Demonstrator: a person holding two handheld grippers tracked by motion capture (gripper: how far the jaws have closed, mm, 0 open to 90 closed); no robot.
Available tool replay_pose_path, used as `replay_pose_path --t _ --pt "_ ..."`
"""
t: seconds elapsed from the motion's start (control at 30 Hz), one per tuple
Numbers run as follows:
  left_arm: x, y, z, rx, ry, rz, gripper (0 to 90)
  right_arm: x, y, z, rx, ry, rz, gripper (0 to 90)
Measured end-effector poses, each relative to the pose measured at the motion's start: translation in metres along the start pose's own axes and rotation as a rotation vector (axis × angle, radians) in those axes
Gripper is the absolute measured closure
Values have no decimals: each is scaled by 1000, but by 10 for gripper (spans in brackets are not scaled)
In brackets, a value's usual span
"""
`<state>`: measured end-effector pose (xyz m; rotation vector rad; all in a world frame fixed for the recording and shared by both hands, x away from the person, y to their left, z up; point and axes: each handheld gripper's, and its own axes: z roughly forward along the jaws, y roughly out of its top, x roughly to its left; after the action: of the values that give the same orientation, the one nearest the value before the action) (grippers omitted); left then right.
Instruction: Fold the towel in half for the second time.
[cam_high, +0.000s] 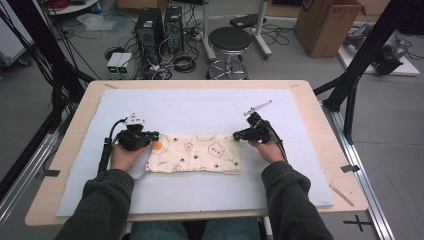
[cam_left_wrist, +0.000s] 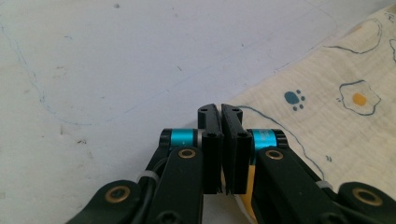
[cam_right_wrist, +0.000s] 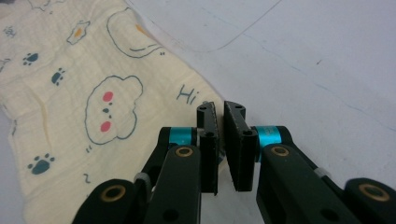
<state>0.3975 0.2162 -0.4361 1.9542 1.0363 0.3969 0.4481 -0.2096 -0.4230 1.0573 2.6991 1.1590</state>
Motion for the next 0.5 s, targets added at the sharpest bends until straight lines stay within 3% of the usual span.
replay_pose_path --t 0.23,0.5 --pt "-2 2 -5 -16 -16 4 869 2 0 -10 -44 22 14 850" --pt "-3 5 -12 -30 -34 19 870 6 2 -13 -58 31 11 850"
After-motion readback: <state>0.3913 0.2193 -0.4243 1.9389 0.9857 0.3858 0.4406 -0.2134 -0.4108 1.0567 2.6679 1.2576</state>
